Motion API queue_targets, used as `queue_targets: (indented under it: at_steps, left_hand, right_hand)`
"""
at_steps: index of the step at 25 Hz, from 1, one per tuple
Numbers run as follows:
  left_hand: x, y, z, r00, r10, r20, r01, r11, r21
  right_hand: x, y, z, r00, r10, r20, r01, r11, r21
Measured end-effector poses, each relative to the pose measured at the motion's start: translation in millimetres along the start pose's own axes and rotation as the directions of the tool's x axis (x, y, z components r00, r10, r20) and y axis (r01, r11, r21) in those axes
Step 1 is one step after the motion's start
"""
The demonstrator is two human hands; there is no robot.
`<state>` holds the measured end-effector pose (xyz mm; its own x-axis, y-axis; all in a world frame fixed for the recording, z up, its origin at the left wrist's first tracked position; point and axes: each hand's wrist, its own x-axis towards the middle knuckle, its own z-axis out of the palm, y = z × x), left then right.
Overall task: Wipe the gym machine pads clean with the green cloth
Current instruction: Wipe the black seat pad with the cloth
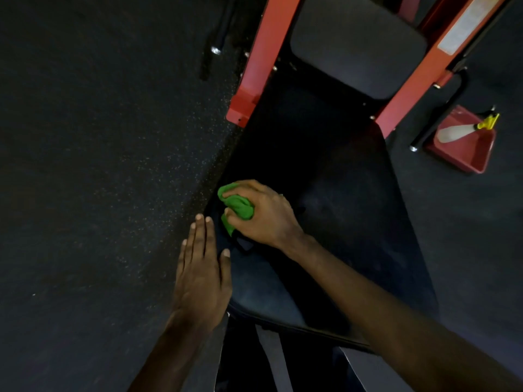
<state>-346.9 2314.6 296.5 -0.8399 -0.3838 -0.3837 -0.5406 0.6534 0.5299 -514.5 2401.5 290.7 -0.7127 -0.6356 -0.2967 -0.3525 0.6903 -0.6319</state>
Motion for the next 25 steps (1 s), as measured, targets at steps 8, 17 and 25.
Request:
queue_targets:
  at_steps: [8, 17, 25]
  left_hand:
    - [8, 5, 8, 0.995, 0.1, 0.003, -0.099, 0.977, 0.188]
    - [6, 3, 10, 0.995, 0.088, -0.054, -0.082, 0.991, 0.102]
    - [-1, 4, -5, 1.0, -0.001, -0.021, -0.007, 0.926, -0.377]
  right_hand:
    - [-2, 144, -77, 0.751, 0.614, -0.243, -0.639, 0.768, -0.031]
    - [14, 20, -12, 0.99, 0.141, 0.011, -0.14, 0.989, -0.053]
    - [47, -8, -4, 0.996, 0.08, 0.048, -0.076, 0.995, -0.064]
